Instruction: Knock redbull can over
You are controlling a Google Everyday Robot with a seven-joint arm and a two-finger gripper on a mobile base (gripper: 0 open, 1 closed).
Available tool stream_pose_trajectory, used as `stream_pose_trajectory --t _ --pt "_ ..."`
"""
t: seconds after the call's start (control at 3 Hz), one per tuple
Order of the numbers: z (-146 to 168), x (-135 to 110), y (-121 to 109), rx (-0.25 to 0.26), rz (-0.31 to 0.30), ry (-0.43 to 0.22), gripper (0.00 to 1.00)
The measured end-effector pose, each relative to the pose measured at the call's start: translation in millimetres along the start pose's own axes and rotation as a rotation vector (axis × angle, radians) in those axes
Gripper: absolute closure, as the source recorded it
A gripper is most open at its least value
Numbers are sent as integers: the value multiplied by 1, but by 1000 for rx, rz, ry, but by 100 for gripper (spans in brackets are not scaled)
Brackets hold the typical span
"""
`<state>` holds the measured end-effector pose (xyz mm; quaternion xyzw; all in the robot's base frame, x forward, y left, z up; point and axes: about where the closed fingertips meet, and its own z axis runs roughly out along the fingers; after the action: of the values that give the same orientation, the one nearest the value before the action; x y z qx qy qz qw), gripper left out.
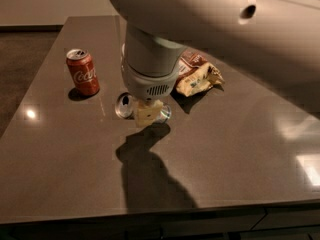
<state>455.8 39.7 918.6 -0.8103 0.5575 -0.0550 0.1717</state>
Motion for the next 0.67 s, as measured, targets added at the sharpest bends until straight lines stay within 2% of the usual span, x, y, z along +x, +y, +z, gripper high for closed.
stream_pose_trajectory --t 0.33,0.67 --pt "5 -2 -1 43 -129 -8 100" --pt "12 -4 -2 74 -275 -3 84"
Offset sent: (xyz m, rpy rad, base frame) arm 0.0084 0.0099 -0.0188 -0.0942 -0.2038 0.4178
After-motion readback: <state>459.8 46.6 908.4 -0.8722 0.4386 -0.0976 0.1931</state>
